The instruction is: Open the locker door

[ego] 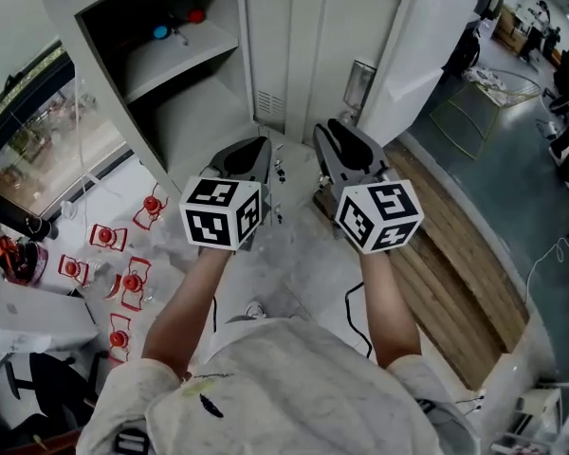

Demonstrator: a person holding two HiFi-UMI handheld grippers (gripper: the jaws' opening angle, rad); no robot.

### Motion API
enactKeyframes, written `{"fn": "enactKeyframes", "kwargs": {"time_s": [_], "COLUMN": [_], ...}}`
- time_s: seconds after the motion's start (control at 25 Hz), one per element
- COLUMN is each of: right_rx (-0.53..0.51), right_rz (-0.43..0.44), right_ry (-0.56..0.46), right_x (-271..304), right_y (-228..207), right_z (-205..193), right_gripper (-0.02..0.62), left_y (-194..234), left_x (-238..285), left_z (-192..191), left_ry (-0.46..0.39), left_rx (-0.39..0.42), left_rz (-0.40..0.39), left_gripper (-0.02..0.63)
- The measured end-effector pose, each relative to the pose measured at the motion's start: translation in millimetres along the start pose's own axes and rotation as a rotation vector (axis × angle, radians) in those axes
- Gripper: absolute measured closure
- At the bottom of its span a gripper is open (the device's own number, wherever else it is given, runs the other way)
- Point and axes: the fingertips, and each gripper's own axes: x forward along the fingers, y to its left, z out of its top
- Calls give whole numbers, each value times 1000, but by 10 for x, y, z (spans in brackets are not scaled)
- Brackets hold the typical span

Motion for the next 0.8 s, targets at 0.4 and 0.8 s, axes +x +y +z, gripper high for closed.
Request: {"fn": "enactKeyframes", "kwargs": {"time_s": [0.4, 0.8], "right_rx": [4, 5], "right_rz": [94, 164], "right_ry": [29, 87], "right_x": [228, 368], "right_y": [395, 701], "right_z": [-131, -304], "right_gripper": [548, 592], "left_y": [300, 504], "left_x": [-292, -507], "left_z": [44, 22], "left_ry": [-45, -68], "left_rx": [-8, -27], "left_rz": [90, 141], "left_gripper": [600, 600]}}
